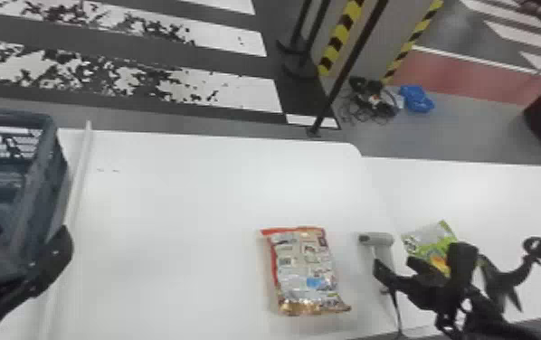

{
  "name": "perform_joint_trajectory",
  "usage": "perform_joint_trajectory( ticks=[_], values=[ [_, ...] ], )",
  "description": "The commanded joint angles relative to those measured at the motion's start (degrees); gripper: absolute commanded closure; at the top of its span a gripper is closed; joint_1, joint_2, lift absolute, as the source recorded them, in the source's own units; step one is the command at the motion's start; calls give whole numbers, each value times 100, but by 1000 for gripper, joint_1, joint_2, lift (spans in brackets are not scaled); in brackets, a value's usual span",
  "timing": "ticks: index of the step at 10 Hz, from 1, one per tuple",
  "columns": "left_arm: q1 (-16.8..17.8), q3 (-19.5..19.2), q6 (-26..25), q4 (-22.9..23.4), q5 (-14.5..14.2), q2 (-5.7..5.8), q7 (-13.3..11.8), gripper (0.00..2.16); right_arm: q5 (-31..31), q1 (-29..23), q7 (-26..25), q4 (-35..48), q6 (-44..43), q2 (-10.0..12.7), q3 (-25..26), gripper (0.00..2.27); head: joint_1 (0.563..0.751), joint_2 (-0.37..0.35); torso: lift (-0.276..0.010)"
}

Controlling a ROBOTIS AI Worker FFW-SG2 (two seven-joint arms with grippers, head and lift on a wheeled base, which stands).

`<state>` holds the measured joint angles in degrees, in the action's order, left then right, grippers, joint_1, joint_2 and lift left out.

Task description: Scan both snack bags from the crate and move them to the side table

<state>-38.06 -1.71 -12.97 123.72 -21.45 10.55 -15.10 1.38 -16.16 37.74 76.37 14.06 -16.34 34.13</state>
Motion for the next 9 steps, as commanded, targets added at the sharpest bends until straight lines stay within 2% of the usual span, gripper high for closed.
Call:
perform_joint_trajectory(
  ticks=[1,2,3,5,7,9],
  values=[
    [-9,-5,0,11,1,9,-2,66,-156,254,208,-360,49,-80,-47,80,695,-350,-29],
    [-18,-5,0,20,-8,18,-2,66,-287,368,260,-501,84,-106,-91,103,695,-350,-29],
    [-18,-5,0,38,-8,35,-2,66,-323,447,392,-606,154,-142,-135,319,695,-350,-29],
    [-18,-5,0,47,-8,44,-2,66,-305,483,445,-597,576,-133,-170,2067,695,-350,-29],
    [-18,-5,0,47,-17,53,-2,66,-235,324,445,-351,611,-89,-91,2240,695,-350,-29],
    [0,4,0,29,-25,53,-2,66,-112,8,348,282,752,219,138,2240,695,-350,-29]
  ],
)
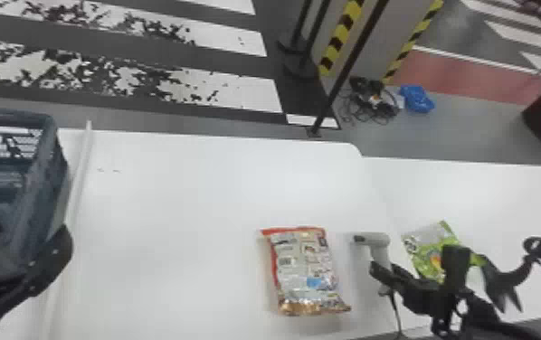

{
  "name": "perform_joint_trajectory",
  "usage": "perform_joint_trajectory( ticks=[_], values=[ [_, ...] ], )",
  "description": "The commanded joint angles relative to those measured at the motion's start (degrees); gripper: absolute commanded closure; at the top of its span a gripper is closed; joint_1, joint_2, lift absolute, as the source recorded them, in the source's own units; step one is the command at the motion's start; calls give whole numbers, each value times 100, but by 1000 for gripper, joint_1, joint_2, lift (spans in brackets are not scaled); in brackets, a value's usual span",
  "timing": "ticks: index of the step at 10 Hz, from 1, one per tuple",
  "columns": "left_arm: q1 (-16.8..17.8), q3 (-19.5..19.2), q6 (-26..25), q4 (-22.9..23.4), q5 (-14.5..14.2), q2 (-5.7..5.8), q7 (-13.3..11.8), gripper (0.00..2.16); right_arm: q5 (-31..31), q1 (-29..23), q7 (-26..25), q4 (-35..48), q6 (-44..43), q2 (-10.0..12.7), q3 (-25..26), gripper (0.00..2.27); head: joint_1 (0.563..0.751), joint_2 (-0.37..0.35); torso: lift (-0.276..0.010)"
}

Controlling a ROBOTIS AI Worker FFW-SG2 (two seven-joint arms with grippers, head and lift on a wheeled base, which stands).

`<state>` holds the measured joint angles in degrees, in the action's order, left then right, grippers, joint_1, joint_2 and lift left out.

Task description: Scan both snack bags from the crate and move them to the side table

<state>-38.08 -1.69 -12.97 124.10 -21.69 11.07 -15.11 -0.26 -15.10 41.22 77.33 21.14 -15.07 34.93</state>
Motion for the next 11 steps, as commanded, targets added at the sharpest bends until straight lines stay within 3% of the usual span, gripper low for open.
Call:
perform_joint_trajectory(
  ticks=[1,5,6,8,11],
  values=[
    [20,2,18,-35,-19,0,0,66,290,-327,-52,669,255,285,225,2240,695,-350,-29],
    [99,64,53,-96,-45,9,0,66,940,-1610,-474,3060,906,1401,462,2240,695,-350,-29],
    [151,117,53,-158,-45,18,0,66,1037,-1865,-527,3482,1099,1512,453,2240,695,-350,-29],
    [213,169,141,-263,-63,18,0,66,1230,-2375,-527,4264,1380,1512,295,2240,695,-350,-29],
    [257,205,264,-386,-107,18,-35,66,1134,-2762,-597,4827,1591,1512,-356,2240,695,-350,-29]
  ],
)
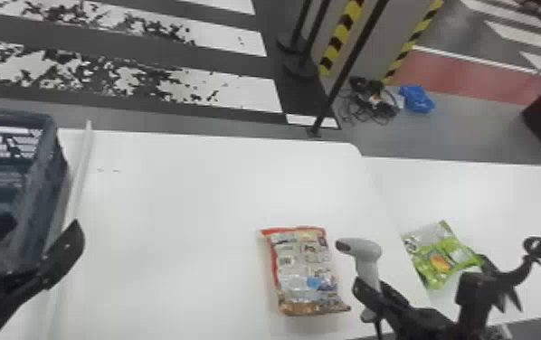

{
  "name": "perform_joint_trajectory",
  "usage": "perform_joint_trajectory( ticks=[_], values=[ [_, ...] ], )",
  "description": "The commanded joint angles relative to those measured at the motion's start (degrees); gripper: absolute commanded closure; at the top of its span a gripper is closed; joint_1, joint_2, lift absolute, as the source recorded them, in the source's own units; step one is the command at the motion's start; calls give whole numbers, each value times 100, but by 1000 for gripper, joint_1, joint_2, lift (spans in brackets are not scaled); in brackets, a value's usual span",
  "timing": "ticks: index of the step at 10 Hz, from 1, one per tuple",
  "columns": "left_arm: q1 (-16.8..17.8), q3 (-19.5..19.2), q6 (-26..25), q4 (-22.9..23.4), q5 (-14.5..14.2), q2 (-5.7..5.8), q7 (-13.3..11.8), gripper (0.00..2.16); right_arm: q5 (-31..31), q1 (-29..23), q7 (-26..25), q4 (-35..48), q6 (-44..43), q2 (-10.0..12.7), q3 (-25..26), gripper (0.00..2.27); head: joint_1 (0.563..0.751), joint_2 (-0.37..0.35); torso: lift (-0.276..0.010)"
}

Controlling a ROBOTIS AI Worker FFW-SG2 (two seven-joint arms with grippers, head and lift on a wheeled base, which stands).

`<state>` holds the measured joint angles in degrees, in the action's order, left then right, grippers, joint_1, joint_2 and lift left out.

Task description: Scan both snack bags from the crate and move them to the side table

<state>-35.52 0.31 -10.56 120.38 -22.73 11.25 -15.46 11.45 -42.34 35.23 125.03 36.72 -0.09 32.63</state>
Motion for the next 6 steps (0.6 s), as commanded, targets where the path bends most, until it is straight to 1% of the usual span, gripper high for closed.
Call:
perform_joint_trajectory(
  ticks=[1,2,3,4,6],
  values=[
    [2,-5,23,-14,-21,9,-1,66,-266,-55,-78,66,33,14,-397,2240,695,-350,-29],
    [-7,-14,128,-14,-30,18,-10,66,-485,-55,-148,31,33,14,-661,2240,695,-343,-29],
    [-16,-14,128,-6,-39,18,-10,66,-670,-29,-245,-40,-38,14,-881,2240,695,-313,-29],
    [-16,-14,111,-6,-47,18,-10,66,-775,24,-297,-136,-90,14,-960,2240,695,-287,-29],
    [-25,-14,128,12,-47,18,-10,66,-934,182,-403,-391,-108,14,-1092,2240,695,-270,-29]
  ],
)
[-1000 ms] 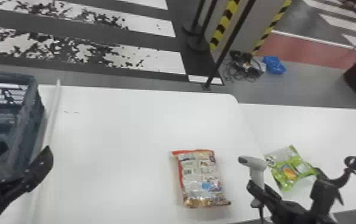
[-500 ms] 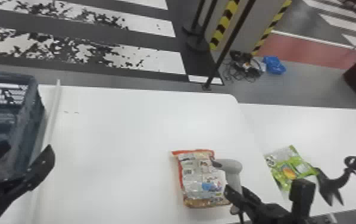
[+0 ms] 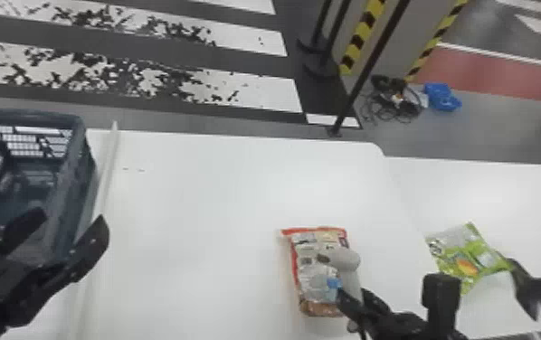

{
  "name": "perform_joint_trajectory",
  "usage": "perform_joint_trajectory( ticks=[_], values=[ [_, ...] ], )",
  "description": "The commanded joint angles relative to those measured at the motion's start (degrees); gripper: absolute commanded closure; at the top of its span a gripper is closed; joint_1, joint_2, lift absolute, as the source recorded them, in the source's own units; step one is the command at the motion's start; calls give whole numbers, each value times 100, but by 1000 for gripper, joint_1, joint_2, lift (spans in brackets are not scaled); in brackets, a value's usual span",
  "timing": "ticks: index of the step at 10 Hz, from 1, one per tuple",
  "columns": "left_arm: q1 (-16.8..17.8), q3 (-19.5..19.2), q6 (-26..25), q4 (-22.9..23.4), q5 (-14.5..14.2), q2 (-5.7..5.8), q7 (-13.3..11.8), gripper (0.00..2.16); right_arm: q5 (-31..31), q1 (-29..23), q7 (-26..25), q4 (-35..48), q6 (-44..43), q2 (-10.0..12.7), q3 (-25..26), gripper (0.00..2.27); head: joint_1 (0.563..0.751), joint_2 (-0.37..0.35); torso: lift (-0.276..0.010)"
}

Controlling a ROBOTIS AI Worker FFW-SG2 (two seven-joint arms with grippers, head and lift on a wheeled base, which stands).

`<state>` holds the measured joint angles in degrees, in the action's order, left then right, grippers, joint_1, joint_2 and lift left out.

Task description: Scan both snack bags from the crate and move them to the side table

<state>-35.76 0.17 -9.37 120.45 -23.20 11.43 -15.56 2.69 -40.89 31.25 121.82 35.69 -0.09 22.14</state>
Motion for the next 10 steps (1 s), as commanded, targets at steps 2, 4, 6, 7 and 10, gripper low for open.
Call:
perform_joint_trajectory(
  ticks=[2,4,6,7,10],
  values=[
    [-19,0,-8,31,9,0,0,66,-190,99,-49,-141,-22,14,-237,2240,695,-260,-29],
    [-27,0,-8,39,9,0,0,66,-304,126,-93,-124,-4,14,-448,2240,695,-241,-29],
    [-36,-17,-8,48,0,0,0,66,-410,126,-93,-124,31,14,-597,2240,695,-212,-29],
    [-36,-26,-8,48,0,0,0,66,-445,152,-120,-185,-4,14,-623,2240,695,-199,-29],
    [-36,-35,-8,39,0,0,0,66,-462,213,-155,-378,-110,14,-623,2240,695,-193,-29]
  ],
)
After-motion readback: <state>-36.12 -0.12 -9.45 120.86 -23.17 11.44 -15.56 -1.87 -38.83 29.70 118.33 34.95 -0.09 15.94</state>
